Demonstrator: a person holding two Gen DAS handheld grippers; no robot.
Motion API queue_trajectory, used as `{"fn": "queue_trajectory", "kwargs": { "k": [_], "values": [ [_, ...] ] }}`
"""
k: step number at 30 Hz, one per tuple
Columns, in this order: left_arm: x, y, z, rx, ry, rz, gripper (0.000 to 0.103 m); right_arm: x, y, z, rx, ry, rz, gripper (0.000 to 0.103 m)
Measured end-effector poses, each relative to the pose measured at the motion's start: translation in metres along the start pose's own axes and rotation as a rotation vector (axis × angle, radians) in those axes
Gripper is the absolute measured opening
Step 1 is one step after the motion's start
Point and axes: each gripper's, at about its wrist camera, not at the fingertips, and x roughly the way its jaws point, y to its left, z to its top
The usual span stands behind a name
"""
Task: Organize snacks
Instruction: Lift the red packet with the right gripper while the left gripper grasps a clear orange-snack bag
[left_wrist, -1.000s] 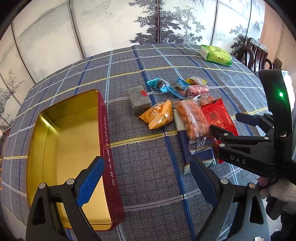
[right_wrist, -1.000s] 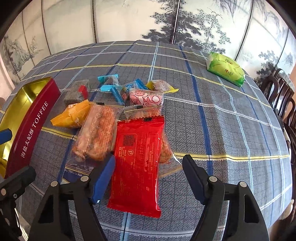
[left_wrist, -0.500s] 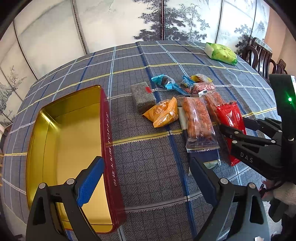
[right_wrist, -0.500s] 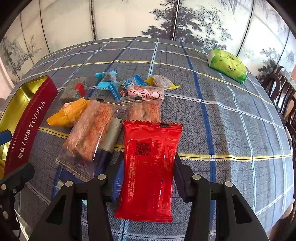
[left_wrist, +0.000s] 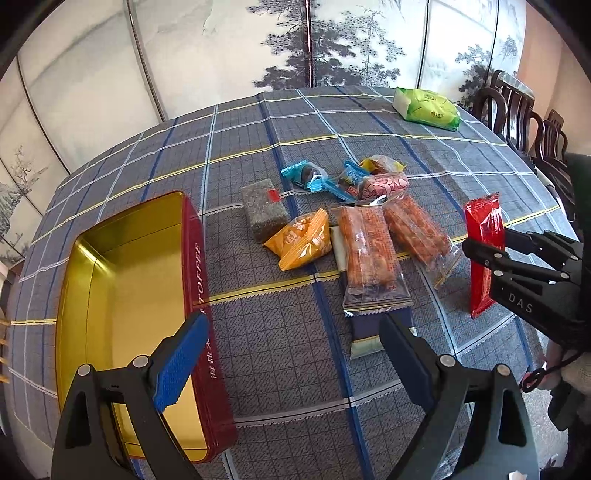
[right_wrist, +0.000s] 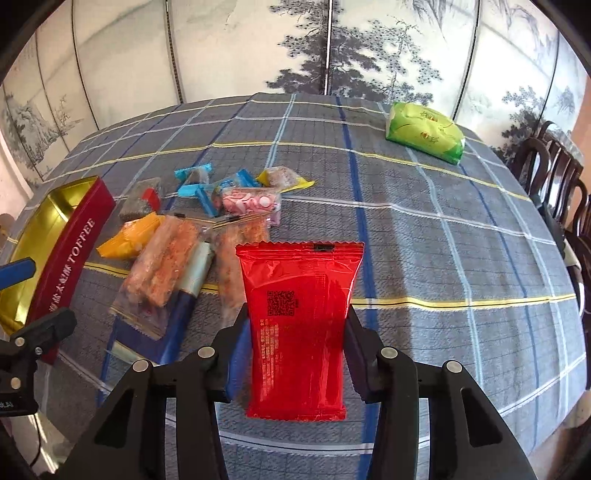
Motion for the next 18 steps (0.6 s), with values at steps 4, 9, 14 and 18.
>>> {"fn": "queue_trajectory", "kwargs": {
  "k": [4, 9, 14, 18],
  "values": [
    [0.002, -0.006, 0.006, 0.005, 0.011, -0.055, 0.092, 0.013, -0.026, 0.002, 0.039, 0.021, -0.035, 0.046],
    [0.011, -0.012, 0.018, -0.003, 0.038, -0.098, 0.088, 0.034, -0.048, 0.010, 0.024, 0.024, -0.099, 0.046],
    [0.023, -0.022, 0.027, 0.018, 0.069, -0.109, 0.085, 0.052, -0.062, 0.022, 0.022, -0.003, -0.141, 0.046],
    [0.032, -0.027, 0.035, 0.010, 0.094, -0.131, 0.080, 0.062, -0.074, 0.028, 0.050, -0.023, -0.123, 0.046]
  ]
}}
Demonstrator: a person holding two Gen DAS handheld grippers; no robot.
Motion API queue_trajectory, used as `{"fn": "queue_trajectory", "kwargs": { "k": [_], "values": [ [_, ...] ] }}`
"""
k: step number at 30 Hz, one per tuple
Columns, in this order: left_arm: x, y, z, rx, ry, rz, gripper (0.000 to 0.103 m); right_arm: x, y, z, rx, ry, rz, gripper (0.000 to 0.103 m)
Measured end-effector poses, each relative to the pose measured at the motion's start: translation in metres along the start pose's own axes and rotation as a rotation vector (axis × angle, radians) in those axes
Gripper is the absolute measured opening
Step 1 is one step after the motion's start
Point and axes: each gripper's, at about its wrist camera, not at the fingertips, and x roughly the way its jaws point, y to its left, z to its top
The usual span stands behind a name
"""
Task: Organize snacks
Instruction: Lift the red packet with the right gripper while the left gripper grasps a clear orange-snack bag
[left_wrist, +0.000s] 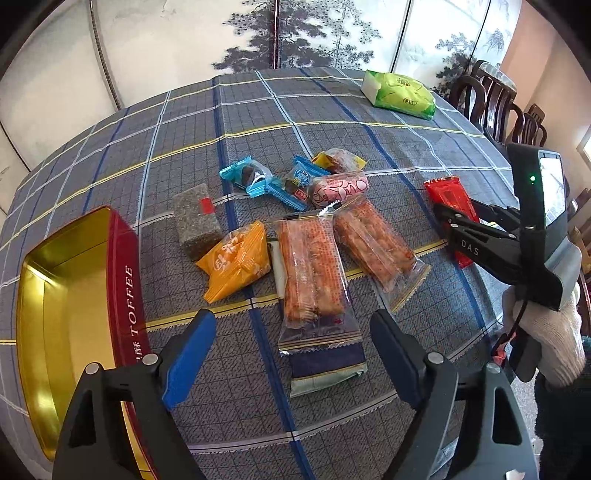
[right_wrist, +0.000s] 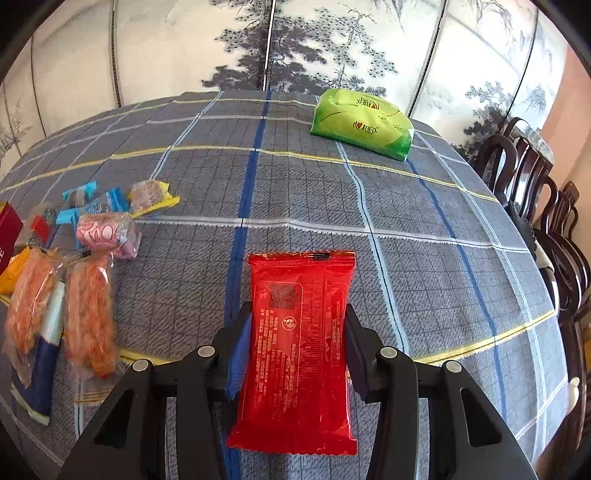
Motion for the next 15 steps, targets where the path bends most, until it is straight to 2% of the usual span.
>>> {"fn": "queue_trajectory", "kwargs": {
  "k": [4, 8, 11, 13, 15],
  "values": [
    [0.010, -0.003, 0.009, -0.013, 0.026, -0.018, 0.078, 0.006, -0.005, 0.005, 0.012, -0.011, 0.015, 0.047],
    [0.024, -0.008, 0.017, 0.001, 0.042, -0.008, 0.078, 0.009, -0.015, 0.003, 0.054, -0.021, 0.069, 0.048],
    [0.030, -0.011, 0.023, 0.007, 0.050, 0.006, 0.071, 0.010, -0.016, 0.002, 0.053, -0.032, 0.080, 0.049],
    [0.036, -0.011, 0.026, -0.002, 0.065, 0.024, 0.064, 0.010, -0.017, 0.002, 0.054, -0.032, 0.081, 0.050],
    [0.040, -0.010, 0.028, -0.011, 0.079, 0.010, 0.053, 0.011, -0.017, 0.002, 0.056, -0.032, 0.083, 0.050]
  ]
}}
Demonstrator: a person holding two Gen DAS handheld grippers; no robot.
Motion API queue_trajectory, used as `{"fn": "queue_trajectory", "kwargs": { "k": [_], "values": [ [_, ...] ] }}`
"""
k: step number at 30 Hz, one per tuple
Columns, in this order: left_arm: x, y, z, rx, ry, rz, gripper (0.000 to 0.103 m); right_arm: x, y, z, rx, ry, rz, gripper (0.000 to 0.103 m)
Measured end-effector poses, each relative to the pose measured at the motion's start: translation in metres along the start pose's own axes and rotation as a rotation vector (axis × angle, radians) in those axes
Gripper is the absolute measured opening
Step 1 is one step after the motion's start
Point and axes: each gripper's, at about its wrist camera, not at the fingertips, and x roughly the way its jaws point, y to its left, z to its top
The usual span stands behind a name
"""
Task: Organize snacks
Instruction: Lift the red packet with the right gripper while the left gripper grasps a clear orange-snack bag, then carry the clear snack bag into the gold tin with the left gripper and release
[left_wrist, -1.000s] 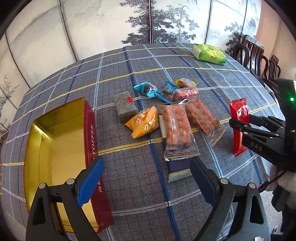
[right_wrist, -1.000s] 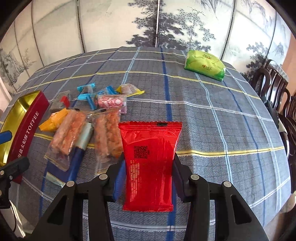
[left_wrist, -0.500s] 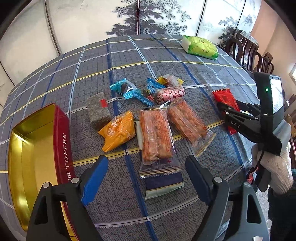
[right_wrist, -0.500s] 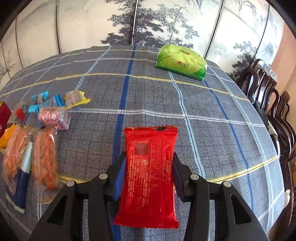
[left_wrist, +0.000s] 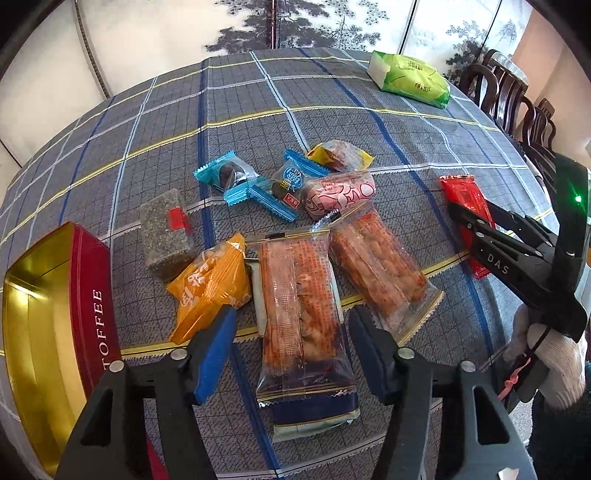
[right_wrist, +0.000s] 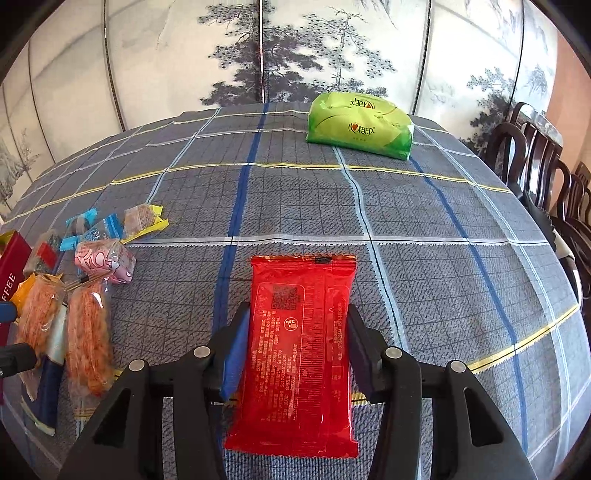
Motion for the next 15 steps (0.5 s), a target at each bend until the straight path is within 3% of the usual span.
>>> {"fn": "queue_trajectory", "kwargs": {
  "k": [4, 9, 15],
  "values": [
    [0.005, -0.002, 0.002, 0.001, 0.008, -0.004, 0.048, 0.000, 0.000, 0.000, 0.000, 0.000, 0.000, 0.051],
    [0.009, 0.001, 0.004, -0.017, 0.013, 0.003, 0.034, 0.001, -0.001, 0.000, 0.000, -0.001, 0.000, 0.051],
    [0.002, 0.012, -0.005, -0.048, 0.012, -0.027, 0.033, 0.001, -0.001, 0.000, 0.001, -0.001, 0.001, 0.051]
  ]
}}
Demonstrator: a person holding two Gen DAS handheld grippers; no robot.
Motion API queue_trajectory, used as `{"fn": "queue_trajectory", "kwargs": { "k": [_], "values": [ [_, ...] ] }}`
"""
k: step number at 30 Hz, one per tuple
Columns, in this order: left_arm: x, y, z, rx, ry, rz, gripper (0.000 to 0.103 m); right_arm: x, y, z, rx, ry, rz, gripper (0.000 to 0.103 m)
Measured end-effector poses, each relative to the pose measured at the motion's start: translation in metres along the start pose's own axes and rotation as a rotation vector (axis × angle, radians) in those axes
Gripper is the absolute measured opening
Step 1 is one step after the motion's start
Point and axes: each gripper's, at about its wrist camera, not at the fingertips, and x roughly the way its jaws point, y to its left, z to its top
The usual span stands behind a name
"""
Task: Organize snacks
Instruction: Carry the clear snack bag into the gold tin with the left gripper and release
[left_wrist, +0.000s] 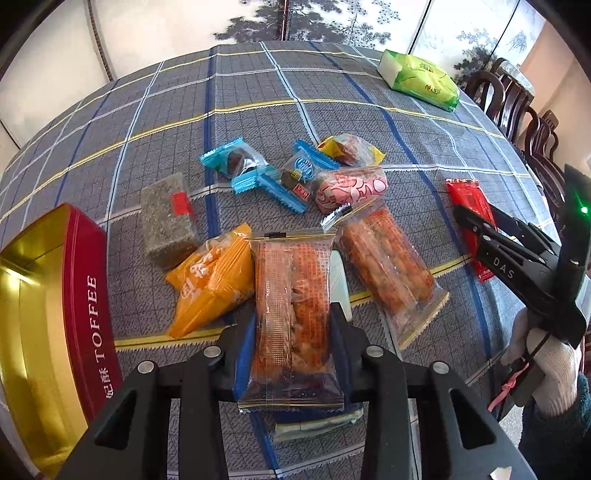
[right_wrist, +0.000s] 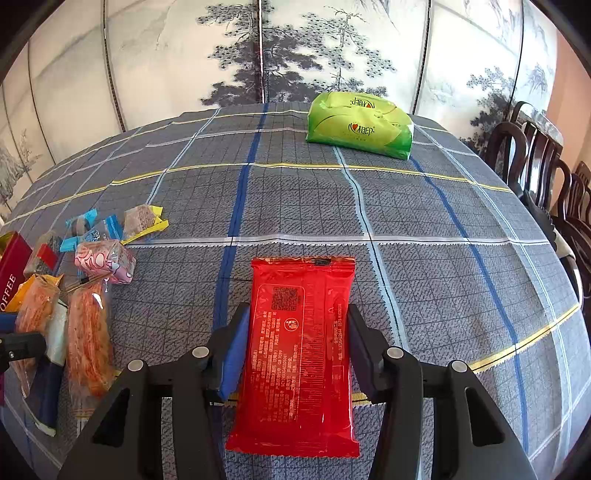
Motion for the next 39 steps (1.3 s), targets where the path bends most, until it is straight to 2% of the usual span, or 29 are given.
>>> {"fn": "queue_trajectory", "kwargs": {
  "k": [10, 15, 20, 24, 32, 39],
  "values": [
    [-0.037, 0.000, -0.022, 0.023, -0.029, -0.048, 0.033, 0.000, 0.000, 0.000, -0.001, 0.000, -0.003, 0.052],
    [-0.065, 0.009, -0.026, 0.022, -0.086, -0.046, 0.033, -0.001, 0.000, 0.000, -0.001, 0.001, -0.002, 0.052],
    [-0.092, 0.043, -0.024, -0.012, -0.157, 0.035, 0.033, -0.001, 0.000, 0.001, -0.001, 0.001, -0.003, 0.052],
    [-0.098, 0.085, -0.029, -0.071, -0.166, 0.119, 0.033, -0.001, 0.000, 0.001, -0.001, 0.001, -0.002, 0.052],
    [-0.076, 0.163, -0.045, -0.174, -0.093, 0.245, 0.033, -0.001, -0.001, 0.000, -0.001, 0.001, -0.003, 0.053],
    [-0.059, 0.192, -0.066, -0.195, -0.020, 0.282, 0.033, 0.000, -0.003, 0.001, 0.006, 0.003, -0.008, 0.056]
  ]
}}
